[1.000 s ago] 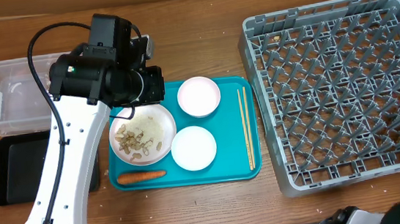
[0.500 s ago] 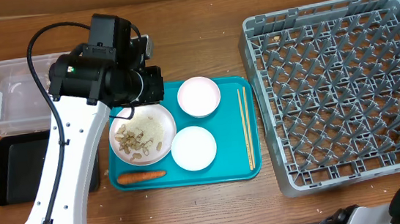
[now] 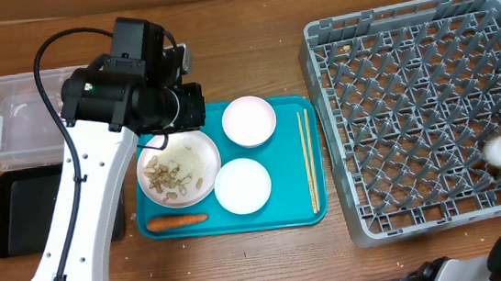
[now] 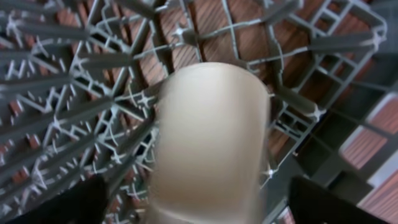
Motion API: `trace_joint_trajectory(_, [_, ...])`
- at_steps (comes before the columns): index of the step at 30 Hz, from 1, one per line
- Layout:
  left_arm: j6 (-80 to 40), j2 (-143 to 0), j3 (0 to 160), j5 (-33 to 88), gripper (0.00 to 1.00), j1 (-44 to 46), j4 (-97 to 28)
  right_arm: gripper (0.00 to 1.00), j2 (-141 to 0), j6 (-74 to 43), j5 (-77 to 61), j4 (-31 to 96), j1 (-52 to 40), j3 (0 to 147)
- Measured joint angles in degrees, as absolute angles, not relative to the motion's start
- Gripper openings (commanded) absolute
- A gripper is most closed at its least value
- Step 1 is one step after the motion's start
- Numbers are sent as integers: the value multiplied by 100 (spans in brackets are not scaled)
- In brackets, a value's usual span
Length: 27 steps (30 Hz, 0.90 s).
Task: Sort waste into correct bins and load items into the dishwasher
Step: 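Place the paper cup into the dish rack with the right gripper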
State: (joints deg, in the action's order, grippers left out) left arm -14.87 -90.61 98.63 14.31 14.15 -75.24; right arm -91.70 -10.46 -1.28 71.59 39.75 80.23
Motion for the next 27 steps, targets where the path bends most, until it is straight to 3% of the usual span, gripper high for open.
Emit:
trace_joint_trajectory(10, [-1487, -9061, 9863, 1431, 17, 1415, -7524, 100, -9170, -1052, -228, 7094, 3975, 8023])
trace_joint_trajectory(20, [-1487, -9061, 9863, 1431, 18, 1415, -7568, 100, -9170, -1044, -1199, 6702, 3977, 8023])
trace_joint_trajectory(26, [-1487, -9061, 9863, 1428, 24, 1415, -7583, 100, -9170, -742, -2305, 6667, 3879, 8023])
trace_joint_trajectory(27, [-1485, -9061, 9863, 1428, 32, 1415, -7590, 100, -9170, -657, -2469, 6670, 3789, 8023])
